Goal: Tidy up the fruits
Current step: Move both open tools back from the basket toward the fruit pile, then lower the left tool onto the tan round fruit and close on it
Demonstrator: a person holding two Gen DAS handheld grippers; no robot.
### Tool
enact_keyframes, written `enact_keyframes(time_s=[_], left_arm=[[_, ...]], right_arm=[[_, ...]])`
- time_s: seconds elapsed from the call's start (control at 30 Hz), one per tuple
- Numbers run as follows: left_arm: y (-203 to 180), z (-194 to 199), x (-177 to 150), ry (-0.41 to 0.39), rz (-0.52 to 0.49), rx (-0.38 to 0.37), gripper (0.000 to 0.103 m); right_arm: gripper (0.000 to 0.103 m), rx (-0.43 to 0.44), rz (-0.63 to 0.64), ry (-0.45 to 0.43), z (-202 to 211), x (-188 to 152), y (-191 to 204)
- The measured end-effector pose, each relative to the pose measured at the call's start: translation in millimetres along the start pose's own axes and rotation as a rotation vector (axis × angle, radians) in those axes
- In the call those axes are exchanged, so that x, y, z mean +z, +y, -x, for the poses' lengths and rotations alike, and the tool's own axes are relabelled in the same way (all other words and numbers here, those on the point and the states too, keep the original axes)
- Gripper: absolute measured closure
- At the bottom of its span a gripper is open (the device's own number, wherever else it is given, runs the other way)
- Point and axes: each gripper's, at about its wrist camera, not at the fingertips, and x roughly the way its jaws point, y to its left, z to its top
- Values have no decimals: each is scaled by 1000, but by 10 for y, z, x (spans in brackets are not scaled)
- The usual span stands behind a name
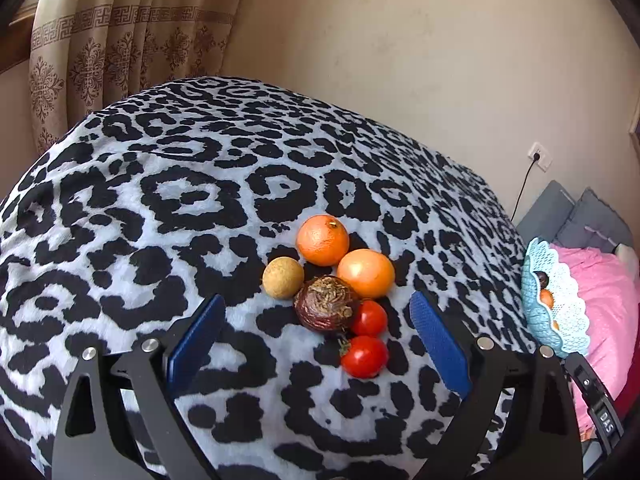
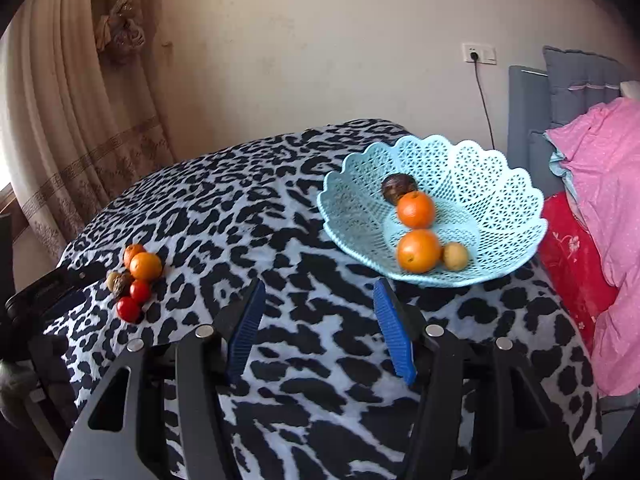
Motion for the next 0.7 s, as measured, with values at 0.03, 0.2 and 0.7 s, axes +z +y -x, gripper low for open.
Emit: enact_keyframes(time_s=[0.03, 0.2, 0.7], left_arm=[[-2, -29, 3, 6, -3, 7, 10], [36, -188, 8, 33, -1, 36, 10], [146, -282, -19, 78, 31, 48, 10]], right_arm=[[45, 2, 2, 3, -7, -5, 15], [45, 10, 9, 13, -36, -16, 57], [45, 23, -18, 35, -70, -25, 9]])
